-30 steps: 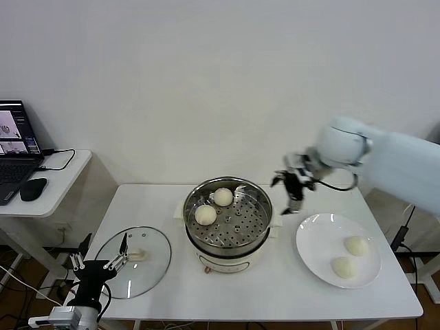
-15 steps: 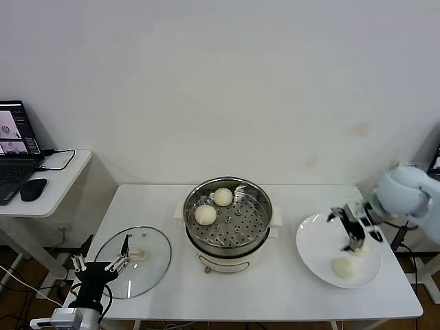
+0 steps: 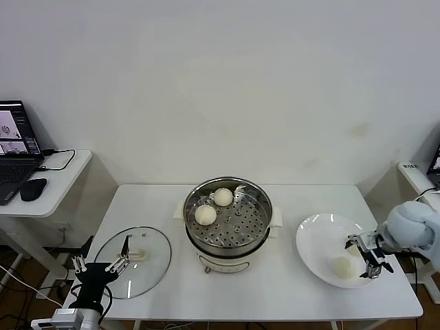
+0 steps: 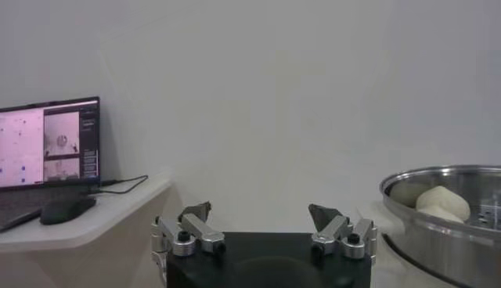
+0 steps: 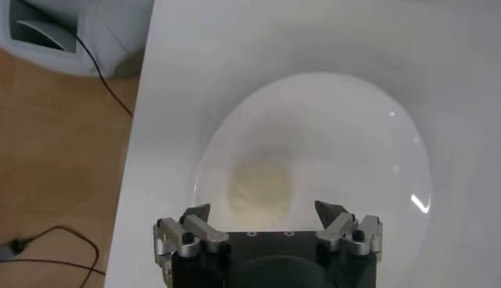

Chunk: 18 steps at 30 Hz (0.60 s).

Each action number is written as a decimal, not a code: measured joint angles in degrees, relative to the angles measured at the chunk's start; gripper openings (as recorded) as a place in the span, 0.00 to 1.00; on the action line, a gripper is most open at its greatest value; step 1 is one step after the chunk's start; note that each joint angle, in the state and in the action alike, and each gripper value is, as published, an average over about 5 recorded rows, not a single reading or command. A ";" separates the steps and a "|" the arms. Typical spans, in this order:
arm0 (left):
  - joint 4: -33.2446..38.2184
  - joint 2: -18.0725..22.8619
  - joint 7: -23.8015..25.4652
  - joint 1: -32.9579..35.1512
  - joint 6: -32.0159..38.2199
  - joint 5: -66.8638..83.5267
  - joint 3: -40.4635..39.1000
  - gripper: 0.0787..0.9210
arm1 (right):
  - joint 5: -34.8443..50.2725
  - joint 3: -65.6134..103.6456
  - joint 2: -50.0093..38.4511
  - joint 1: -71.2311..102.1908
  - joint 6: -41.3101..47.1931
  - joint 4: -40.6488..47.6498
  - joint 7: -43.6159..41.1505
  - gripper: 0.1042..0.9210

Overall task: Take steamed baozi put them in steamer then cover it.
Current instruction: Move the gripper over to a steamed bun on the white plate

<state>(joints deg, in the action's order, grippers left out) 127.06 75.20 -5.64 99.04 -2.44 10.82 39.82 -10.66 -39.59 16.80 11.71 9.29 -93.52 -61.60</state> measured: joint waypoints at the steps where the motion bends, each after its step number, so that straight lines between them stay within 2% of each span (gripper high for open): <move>1: -0.06 0.00 0.00 0.03 0.00 0.00 0.07 0.88 | -0.28 0.49 0.35 0.75 -0.02 0.45 0.11 0.88; 10: -0.79 0.34 0.01 -0.09 0.00 -0.01 0.16 0.88 | -2.39 3.27 3.29 4.92 0.30 4.03 0.98 0.87; 18: -0.88 0.38 0.02 -0.09 0.01 -0.02 0.15 0.88 | -3.24 4.59 4.93 7.13 0.65 6.12 1.23 0.79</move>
<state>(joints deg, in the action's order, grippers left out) 126.18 75.57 -5.61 98.95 -2.43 10.80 39.97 -13.90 -35.00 21.73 18.84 9.94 -87.40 -60.37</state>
